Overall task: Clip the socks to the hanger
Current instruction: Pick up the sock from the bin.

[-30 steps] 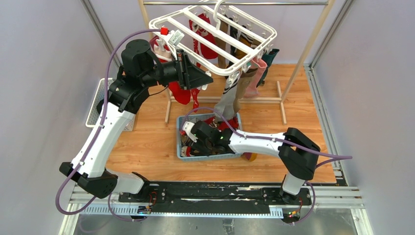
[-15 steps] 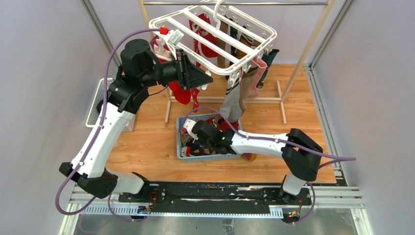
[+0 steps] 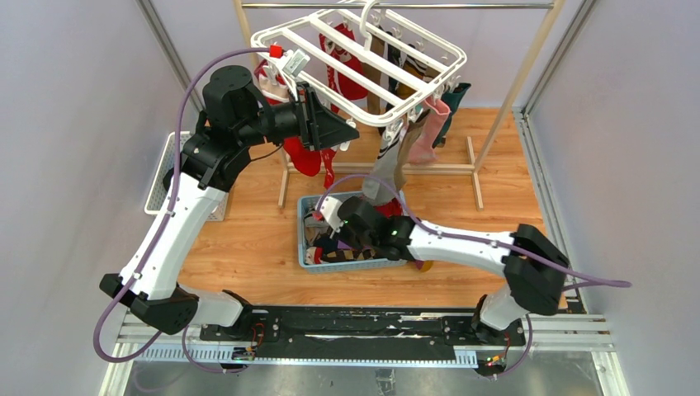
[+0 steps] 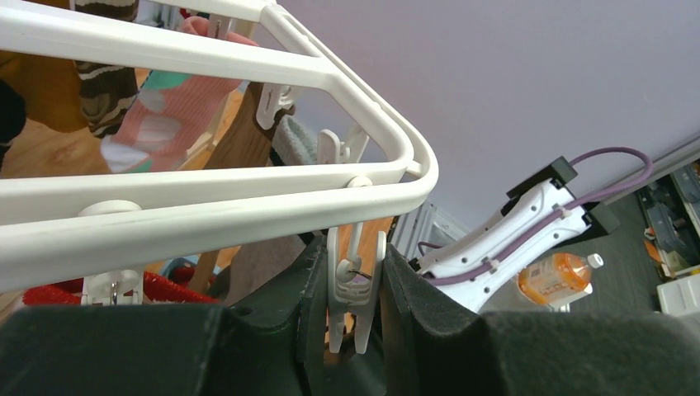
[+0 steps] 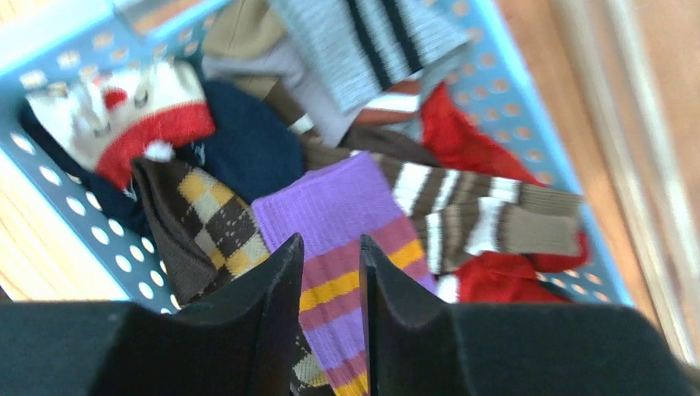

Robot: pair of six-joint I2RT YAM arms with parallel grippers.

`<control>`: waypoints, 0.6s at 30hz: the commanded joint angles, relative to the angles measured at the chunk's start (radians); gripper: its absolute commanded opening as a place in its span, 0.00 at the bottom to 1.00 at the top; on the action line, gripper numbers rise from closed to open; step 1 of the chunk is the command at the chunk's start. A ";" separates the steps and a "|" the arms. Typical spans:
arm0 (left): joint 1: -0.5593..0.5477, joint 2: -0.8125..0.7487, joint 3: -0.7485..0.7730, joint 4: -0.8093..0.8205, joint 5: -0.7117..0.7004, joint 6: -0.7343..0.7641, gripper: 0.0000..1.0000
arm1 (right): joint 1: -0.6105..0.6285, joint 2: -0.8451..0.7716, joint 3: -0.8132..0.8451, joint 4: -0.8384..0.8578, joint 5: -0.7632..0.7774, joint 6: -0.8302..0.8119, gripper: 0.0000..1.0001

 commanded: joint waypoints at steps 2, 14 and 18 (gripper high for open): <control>0.000 -0.016 0.021 -0.017 0.005 0.017 0.00 | -0.007 0.112 0.037 -0.110 -0.121 -0.025 0.38; 0.000 -0.016 0.021 -0.026 0.008 0.028 0.00 | -0.010 0.225 0.064 -0.063 -0.052 -0.056 0.42; 0.001 -0.016 0.027 -0.031 0.007 0.031 0.00 | -0.011 0.257 0.080 -0.058 -0.026 -0.068 0.38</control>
